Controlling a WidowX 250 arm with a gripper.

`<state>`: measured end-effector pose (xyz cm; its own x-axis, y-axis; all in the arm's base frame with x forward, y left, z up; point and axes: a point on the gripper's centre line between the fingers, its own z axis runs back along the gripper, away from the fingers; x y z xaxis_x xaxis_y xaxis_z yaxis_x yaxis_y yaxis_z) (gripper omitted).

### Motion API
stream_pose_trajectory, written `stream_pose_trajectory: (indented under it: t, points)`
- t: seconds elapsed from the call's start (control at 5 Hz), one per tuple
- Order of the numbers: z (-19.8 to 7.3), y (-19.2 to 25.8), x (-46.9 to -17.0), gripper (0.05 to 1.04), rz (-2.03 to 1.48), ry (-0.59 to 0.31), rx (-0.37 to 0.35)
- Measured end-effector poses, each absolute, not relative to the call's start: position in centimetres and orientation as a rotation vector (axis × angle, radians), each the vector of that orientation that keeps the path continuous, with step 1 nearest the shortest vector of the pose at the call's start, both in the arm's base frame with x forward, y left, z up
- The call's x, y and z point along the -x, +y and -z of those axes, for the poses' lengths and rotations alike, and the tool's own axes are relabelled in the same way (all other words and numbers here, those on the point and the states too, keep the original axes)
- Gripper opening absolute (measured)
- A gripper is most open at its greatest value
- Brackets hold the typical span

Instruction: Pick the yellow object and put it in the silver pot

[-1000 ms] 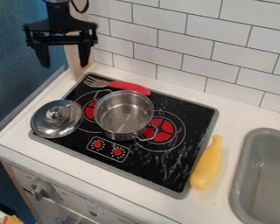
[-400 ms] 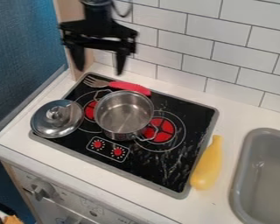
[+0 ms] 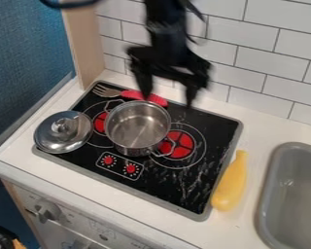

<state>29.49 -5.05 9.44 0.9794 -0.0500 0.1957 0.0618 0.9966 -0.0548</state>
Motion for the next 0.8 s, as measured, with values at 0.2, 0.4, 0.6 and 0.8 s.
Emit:
stream_pose_trajectory:
  t: [0.2,0.4,0.6,0.8]
  points:
    - [-7.4,-8.9,-28.8,1.000,0.161,-0.155,0.030]
    - [-5.9,-12.9,-28.1,1.000,0.284,-0.123,0.030]
    - [-4.3,-14.1,-28.1,1.000,0.307,-0.118,0.029]
    - [-2.7,-14.4,-27.9,1.000,0.326,-0.071,0.031]
